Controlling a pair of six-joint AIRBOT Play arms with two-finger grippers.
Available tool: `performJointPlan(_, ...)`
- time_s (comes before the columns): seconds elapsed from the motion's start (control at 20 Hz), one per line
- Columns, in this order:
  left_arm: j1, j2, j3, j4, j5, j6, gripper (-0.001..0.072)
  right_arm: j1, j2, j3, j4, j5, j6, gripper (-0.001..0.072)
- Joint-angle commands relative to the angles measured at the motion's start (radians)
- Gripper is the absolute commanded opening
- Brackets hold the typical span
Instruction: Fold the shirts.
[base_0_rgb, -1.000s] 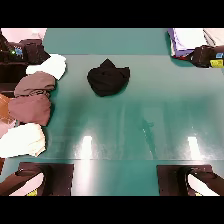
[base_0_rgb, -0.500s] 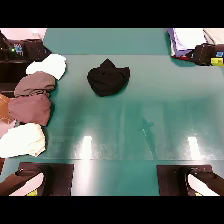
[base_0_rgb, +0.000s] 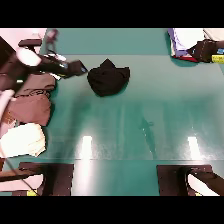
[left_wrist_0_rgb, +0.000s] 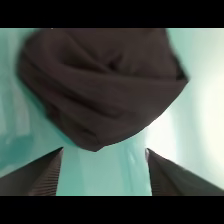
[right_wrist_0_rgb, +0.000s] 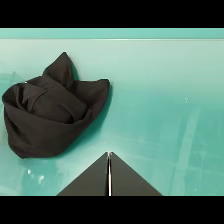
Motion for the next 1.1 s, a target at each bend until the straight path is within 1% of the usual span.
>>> performJointPlan(0.0,-0.064,-0.180,-0.002,-0.019,0.108,0.008,0.0618,0.001,-0.001,0.000,0.001,0.011,0.000,0.0017)
performJointPlan(0.05,-0.064,-0.212,-0.002,-0.035,0.119,-0.013,0.0619,0.001,-0.001,0.000,0.001,0.018,0.000,0.0017)
performJointPlan(0.2,-0.066,-0.266,-0.002,-0.108,0.182,-0.003,0.0618,0.001,-0.001,0.000,0.001,0.023,0.000,0.0017)
performJointPlan(0.25,-0.066,-0.269,-0.002,-0.150,0.212,0.012,0.0618,0.001,-0.001,0.000,0.001,0.022,0.000,0.0017)
performJointPlan(0.35,-0.066,-0.269,-0.002,-0.204,0.248,0.079,0.0617,0.001,-0.001,0.000,0.001,0.021,0.000,0.0017)
performJointPlan(0.5,-0.066,-0.269,-0.002,-0.206,0.255,0.093,0.0607,0.001,-0.001,0.000,0.001,0.021,0.000,0.0017)
performJointPlan(0.55,-0.066,-0.269,-0.002,-0.209,0.259,0.093,0.0415,0.001,-0.001,0.000,0.001,0.021,0.000,0.0017)
performJointPlan(0.6,-0.066,-0.269,-0.002,-0.214,0.266,0.093,0.0158,0.001,-0.001,0.000,0.001,0.021,0.000,0.0017)
performJointPlan(0.65,-0.066,-0.269,-0.002,-0.214,0.268,0.094,0.0024,0.001,-0.001,0.000,0.001,0.023,0.000,0.0017)
performJointPlan(0.75,-0.066,-0.267,0.000,-0.214,0.268,0.093,0.0020,0.001,0.000,0.000,0.001,0.028,0.000,0.0017)
performJointPlan(0.9,-0.050,-0.217,0.066,-0.206,0.198,0.097,0.0018,0.001,0.023,0.001,0.001,0.009,0.000,0.0017)
performJointPlan(1.05,-0.047,-0.044,0.200,-0.167,0.198,0.200,0.0017,0.001,0.068,0.055,-0.003,-0.008,0.000,0.0017)
